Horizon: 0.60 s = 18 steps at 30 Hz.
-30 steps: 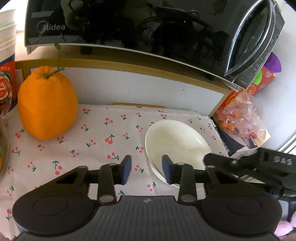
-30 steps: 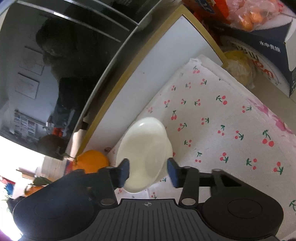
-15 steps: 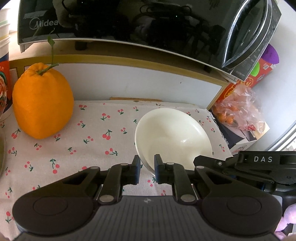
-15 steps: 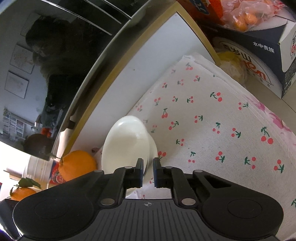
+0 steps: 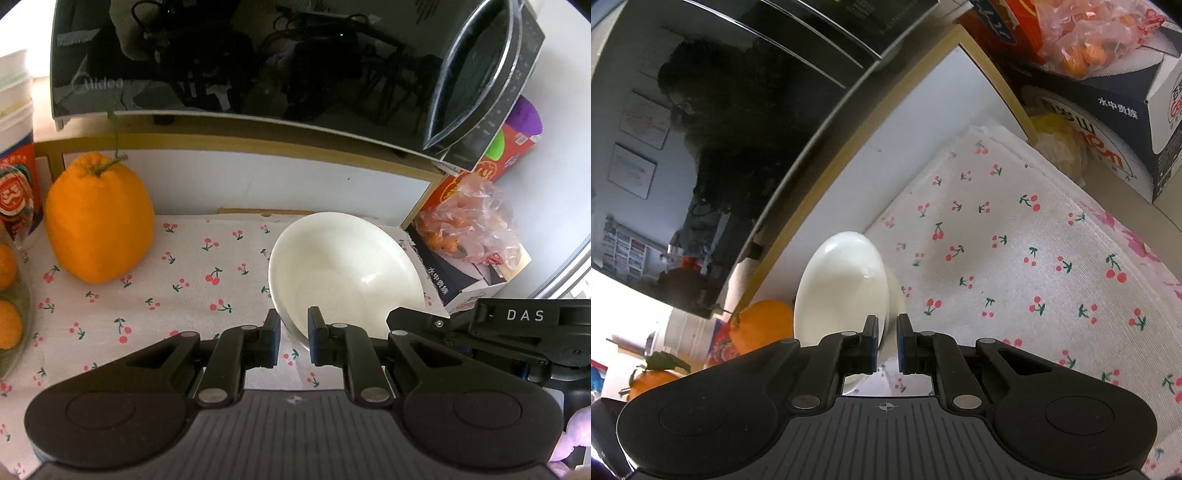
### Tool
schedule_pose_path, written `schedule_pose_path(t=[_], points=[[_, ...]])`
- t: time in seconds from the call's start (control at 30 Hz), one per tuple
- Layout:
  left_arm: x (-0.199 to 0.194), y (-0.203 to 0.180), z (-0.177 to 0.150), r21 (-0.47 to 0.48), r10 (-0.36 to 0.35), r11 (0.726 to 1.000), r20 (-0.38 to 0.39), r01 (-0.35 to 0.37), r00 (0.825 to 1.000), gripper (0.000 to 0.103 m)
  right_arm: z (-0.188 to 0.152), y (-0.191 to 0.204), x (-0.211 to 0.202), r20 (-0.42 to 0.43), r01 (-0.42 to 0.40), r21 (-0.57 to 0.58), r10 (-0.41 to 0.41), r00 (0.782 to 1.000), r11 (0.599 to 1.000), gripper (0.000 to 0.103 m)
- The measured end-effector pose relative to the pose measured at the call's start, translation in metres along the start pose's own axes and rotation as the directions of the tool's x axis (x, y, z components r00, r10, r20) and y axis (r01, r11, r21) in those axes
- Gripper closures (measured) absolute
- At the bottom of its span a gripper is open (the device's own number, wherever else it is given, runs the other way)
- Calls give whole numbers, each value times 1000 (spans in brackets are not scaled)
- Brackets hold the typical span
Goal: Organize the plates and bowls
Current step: 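Lift the white bowl and carry it beside the white plate stack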
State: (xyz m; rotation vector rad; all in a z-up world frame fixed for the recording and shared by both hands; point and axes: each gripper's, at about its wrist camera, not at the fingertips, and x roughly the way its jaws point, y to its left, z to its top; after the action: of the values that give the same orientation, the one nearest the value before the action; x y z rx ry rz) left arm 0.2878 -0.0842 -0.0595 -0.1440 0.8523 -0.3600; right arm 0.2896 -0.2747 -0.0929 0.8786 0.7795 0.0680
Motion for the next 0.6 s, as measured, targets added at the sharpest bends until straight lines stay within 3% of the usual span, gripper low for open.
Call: schedule_pose_path(t=[0.6], points=[[-62, -14, -10, -20, -19, 1000, 31, 19, 999, 89, -19, 35, -66, 7, 12, -29, -12, 1000, 1000, 92]])
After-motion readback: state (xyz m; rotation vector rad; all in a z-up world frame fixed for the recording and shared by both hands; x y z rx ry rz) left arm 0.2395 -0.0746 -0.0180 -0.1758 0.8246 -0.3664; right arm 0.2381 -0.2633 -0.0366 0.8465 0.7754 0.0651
